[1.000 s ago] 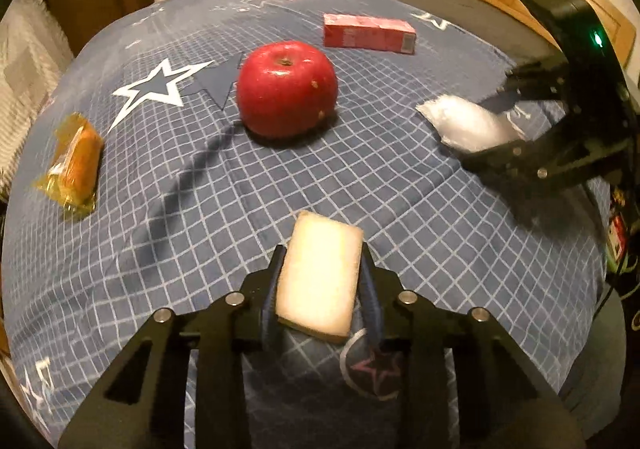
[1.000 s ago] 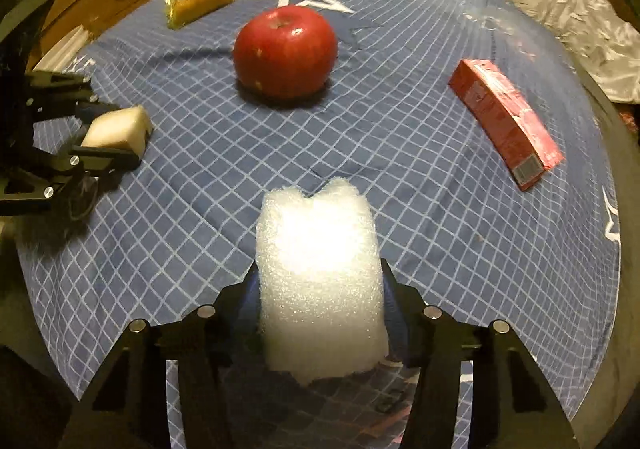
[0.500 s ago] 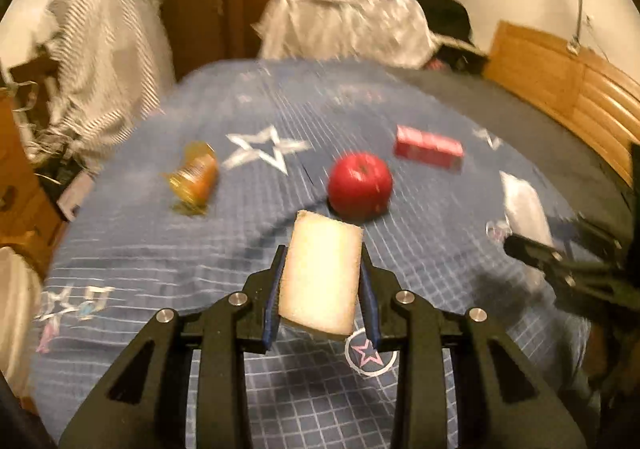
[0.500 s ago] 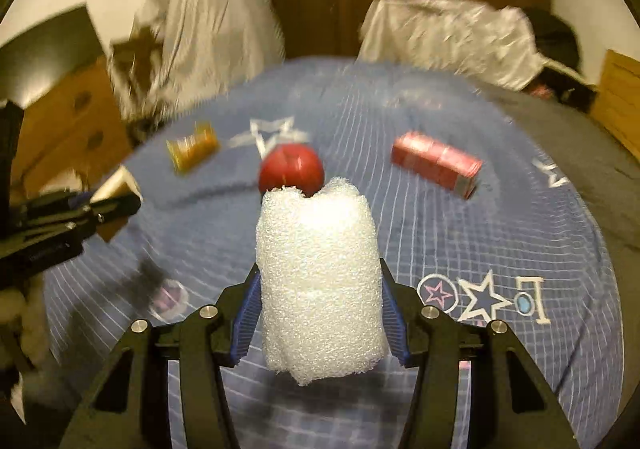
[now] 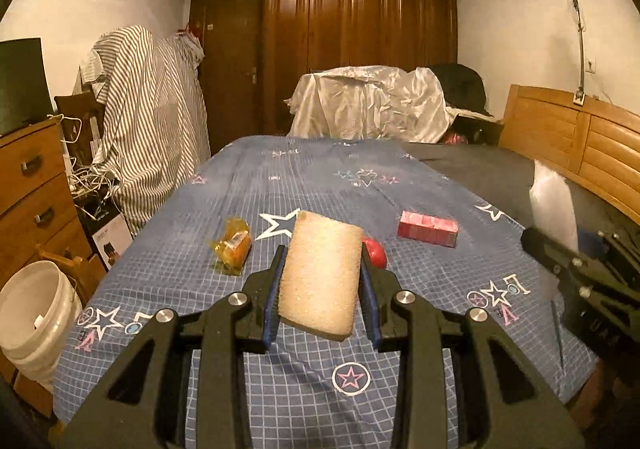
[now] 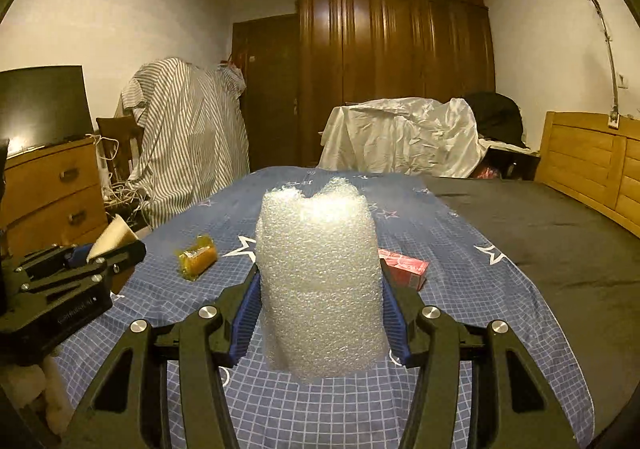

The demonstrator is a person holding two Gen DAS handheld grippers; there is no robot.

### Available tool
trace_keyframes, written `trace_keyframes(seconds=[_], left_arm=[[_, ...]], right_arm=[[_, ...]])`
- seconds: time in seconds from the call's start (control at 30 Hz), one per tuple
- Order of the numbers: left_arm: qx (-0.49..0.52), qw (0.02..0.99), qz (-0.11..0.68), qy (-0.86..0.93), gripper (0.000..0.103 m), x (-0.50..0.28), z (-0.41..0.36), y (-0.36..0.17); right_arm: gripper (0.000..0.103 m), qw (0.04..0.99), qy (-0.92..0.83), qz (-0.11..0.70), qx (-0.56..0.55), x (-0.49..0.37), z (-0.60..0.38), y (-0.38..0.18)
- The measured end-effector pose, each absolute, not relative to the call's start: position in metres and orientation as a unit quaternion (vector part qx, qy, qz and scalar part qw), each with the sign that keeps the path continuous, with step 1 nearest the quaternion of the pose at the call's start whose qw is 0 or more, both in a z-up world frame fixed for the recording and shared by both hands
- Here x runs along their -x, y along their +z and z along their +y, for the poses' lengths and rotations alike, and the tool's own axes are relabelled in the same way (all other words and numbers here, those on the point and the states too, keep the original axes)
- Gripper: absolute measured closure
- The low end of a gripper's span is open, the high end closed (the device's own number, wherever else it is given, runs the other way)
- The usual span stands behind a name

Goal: Collect trash
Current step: 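Carry the sponge and foam sleeve with both tools over the white bucket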

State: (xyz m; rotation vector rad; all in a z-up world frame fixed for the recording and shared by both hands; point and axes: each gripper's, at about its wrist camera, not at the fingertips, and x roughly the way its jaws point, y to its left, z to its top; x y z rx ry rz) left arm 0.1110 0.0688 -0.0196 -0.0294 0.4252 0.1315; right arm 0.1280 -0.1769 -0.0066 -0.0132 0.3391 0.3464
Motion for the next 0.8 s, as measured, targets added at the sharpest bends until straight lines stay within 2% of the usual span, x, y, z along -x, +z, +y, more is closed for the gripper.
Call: trace_keyframes(seconds=[0.47,0.8], left_arm=[[0.013,0.975,0.213,0.067,0.071,-0.111,0.078,-0.015],[0.020,0.969,0.214,0.125,0.071,-0.094,0.139,-0.002]], right_arm=[[0.048,0.967,0.188,0.172,0.011,-0.140,-0.165,0.001],[0.048,0.952,0.249,0.178,0.027,-0.153,-0.096,0.019]])
